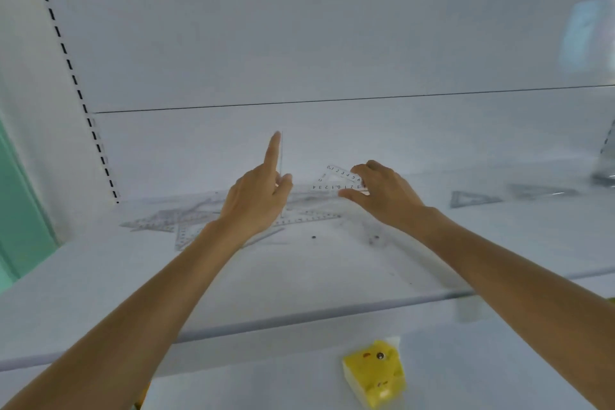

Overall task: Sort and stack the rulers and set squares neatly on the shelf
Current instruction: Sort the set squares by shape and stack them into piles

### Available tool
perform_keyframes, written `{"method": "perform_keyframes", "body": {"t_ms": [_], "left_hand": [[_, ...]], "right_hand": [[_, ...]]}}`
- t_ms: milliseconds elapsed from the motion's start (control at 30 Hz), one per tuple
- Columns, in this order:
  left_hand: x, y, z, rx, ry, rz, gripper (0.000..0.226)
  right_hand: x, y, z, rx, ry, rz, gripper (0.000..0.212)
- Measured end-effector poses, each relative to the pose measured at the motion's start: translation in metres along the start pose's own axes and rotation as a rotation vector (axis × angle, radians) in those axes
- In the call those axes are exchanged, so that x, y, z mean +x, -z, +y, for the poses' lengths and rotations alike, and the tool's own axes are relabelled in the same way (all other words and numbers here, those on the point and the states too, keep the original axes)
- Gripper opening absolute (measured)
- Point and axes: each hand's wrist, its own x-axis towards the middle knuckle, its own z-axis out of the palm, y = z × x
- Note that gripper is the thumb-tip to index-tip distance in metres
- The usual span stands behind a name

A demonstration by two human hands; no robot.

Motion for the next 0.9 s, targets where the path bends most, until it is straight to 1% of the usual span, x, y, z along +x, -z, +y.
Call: {"method": "perform_keyframes", "body": {"t_ms": [67,167,300,333,433,533,567,633,700,800,900], "left_hand": [[0.012,-0.021,0.026,-0.064,-0.027,0.001,0.067],[0.027,-0.052,0.065,-0.199,-0.011,0.026,0.074],[0.047,-0.093,0.119,-0.253,0.000,-0.025,0.055],[0.053,-0.103,0.131,-0.251,0.004,-0.038,0.054],[0.065,-0.130,0.163,-0.302,0.027,-0.099,0.063],[0.067,-0.151,0.187,-0.372,0.037,-0.136,0.059],[0.068,-0.157,0.194,-0.393,0.046,-0.140,0.060],[0.069,-0.164,0.204,-0.432,0.072,-0.156,0.069],[0.073,-0.166,0.211,-0.420,0.094,-0.172,0.077],[0.080,-0.167,0.217,-0.414,0.111,-0.168,0.073],[0.086,-0.167,0.222,-0.439,0.128,-0.139,0.070]], "right_hand": [[-0.007,0.014,0.031,-0.019,-0.012,0.014,0.050],[-0.018,0.036,0.083,-0.038,-0.020,0.016,0.049],[-0.031,0.066,0.158,-0.052,-0.027,0.045,0.047],[-0.034,0.072,0.176,-0.052,-0.027,0.056,0.047],[-0.044,0.085,0.227,-0.088,-0.025,0.065,0.047],[-0.051,0.095,0.267,-0.118,-0.053,0.025,0.048],[-0.052,0.098,0.277,-0.121,-0.061,0.009,0.049],[-0.052,0.103,0.291,-0.119,-0.075,-0.002,0.049],[-0.050,0.106,0.300,-0.097,-0.084,0.009,0.048],[-0.051,0.103,0.304,-0.061,-0.086,0.040,0.047],[-0.055,0.098,0.305,-0.051,-0.102,0.035,0.047]]}}
